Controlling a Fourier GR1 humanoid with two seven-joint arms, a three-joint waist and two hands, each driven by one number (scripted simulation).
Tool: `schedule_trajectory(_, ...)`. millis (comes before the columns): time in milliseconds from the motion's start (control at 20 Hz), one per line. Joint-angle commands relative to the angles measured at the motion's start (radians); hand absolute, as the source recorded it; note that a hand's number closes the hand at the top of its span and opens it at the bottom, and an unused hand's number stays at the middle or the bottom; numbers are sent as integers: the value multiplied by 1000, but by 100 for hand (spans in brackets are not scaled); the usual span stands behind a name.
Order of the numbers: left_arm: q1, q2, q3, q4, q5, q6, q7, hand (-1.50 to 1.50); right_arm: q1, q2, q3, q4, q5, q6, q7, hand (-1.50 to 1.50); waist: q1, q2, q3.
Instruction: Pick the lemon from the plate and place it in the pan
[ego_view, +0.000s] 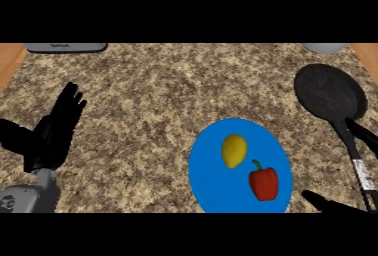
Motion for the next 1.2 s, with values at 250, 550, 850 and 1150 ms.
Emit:
schedule_trajectory(250, -81, -33, -22, 27, -22, 5, 29, 0, -268, -171, 67, -43, 126, 303, 452, -150, 34, 9, -2)
schedule_trajectory(550, -84, -35, -13, 26, -24, 0, 38, 0, -455, -95, 258, 54, 128, 498, 644, -150, 44, 9, -1)
schedule_trajectory(850, -93, -29, -8, 23, -39, -3, 47, 0, -531, -56, 339, 71, -27, 730, 808, -150, 30, 5, 0)
schedule_trajectory(1150, -8, -9, 36, 2, -13, -74, -6, 0, -660, 79, 422, 117, 47, 818, 955, -150, 29, 4, 0)
